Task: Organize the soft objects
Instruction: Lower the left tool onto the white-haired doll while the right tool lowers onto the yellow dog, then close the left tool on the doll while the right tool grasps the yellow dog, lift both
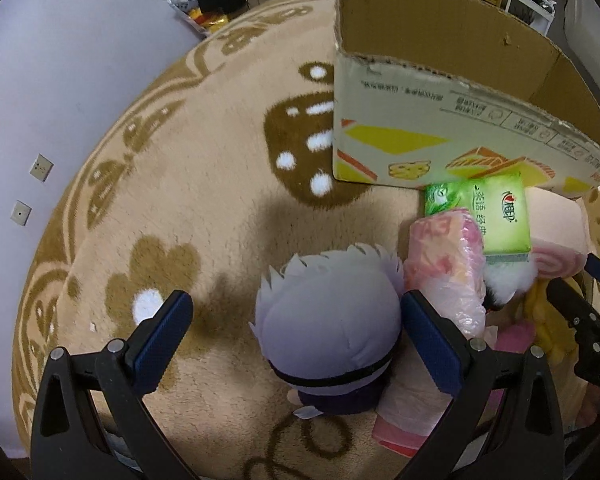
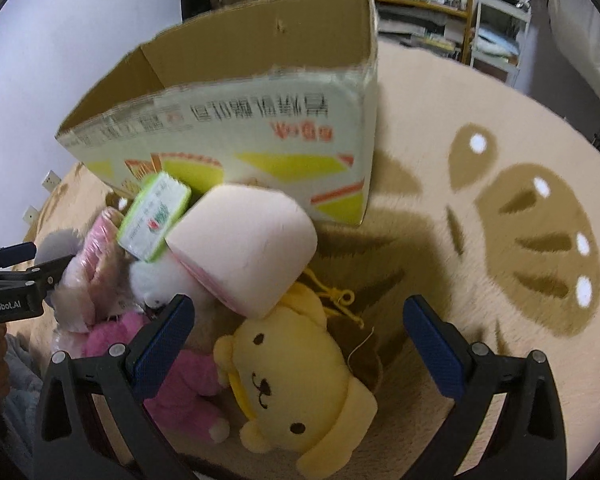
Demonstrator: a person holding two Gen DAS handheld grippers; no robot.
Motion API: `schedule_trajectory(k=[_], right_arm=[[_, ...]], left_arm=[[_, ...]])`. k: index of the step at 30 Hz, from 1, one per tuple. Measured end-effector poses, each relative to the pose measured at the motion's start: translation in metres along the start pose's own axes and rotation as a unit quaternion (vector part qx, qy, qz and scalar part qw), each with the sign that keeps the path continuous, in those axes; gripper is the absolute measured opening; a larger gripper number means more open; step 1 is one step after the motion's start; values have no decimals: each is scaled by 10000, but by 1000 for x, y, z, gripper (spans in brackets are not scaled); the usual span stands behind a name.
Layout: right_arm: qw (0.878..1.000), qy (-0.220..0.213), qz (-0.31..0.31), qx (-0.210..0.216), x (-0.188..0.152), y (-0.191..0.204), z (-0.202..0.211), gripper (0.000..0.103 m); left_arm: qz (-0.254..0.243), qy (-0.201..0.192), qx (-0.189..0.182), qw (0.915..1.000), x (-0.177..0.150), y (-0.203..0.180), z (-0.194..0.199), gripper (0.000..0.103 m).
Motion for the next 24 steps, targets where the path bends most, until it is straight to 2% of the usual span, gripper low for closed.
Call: schedule_trajectory(k=[6,15,17,19,24], right_arm=[[9994,330,-69,-14,-8,-3,-15,102],[9983,560,-113,-97,-23,-4,-22,101],[9982,587,-140,-50,-25,-3,-22,95],[9978,625,-208,117,-25,-5,-16,83],[9982,530,-270,79,-30,-5,-6,68]], left_arm=[[-2,119,-122,9999,-2,-4,-7,102],[66,250,-537,9982,-4,-7,-14,66],[79,231,-554,9982,-4,-8,-13,65],[95,214,-567,9981,-4,-7,-12,64],[179,88,-477,9987,-3,-3,-4,64]])
Point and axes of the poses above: each gripper's, at about its wrist camera, not at the fingertips, and z roughly against the way its jaws point, y to its left, x to its top, the point moved 3 cm from there along -z, roughly the way its jaws point, and after that the axes turned 3 degrees about -z, right-handed, at the moved point
